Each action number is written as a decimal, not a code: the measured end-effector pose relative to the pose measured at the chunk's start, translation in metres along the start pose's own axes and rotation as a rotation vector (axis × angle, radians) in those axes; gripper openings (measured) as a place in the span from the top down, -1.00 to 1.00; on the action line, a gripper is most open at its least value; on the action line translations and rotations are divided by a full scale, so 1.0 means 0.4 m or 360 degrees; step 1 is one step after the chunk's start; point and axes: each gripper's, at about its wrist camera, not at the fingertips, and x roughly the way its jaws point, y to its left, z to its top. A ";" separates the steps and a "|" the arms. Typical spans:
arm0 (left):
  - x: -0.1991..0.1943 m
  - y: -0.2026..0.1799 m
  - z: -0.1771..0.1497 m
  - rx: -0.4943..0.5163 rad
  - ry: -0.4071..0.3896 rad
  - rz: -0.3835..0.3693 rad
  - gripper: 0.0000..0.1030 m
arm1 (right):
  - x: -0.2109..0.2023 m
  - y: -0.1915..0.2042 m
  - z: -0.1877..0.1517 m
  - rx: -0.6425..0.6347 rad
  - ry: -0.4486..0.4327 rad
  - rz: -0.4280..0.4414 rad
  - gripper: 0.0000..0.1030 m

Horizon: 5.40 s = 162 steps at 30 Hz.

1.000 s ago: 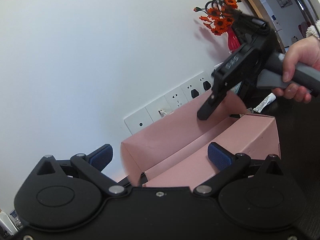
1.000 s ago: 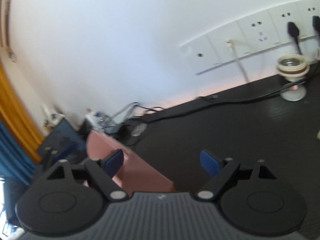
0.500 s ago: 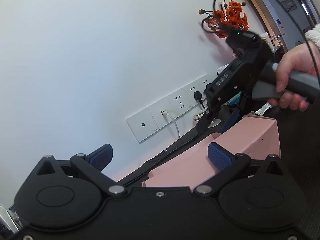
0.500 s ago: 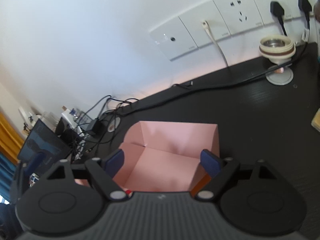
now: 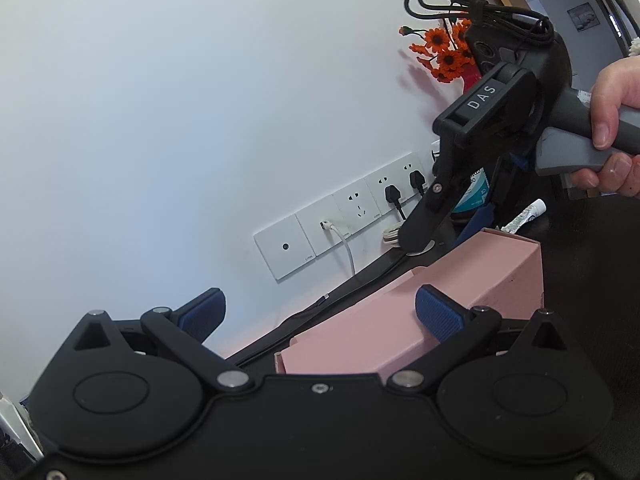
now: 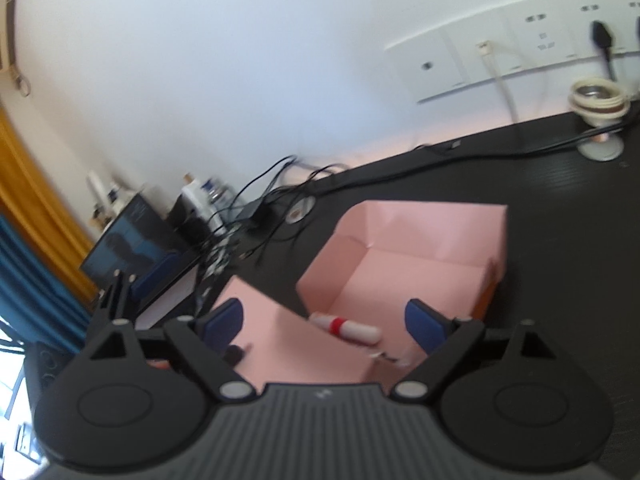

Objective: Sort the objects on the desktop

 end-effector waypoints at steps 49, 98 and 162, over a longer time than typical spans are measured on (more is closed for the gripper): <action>-0.127 0.136 0.007 -0.0730 0.0145 -0.0129 -0.99 | 0.062 0.255 -0.353 -0.2381 0.0176 -0.0542 -0.73; -0.057 -0.104 -0.109 -0.0583 0.0432 -0.0593 -1.00 | -0.279 0.100 -0.122 -0.1426 -0.0411 -0.0251 -0.97; 0.204 0.065 -0.113 -0.0599 0.0289 -0.0368 -0.99 | 0.191 -0.101 0.007 -0.0785 -0.0008 -0.0583 -0.99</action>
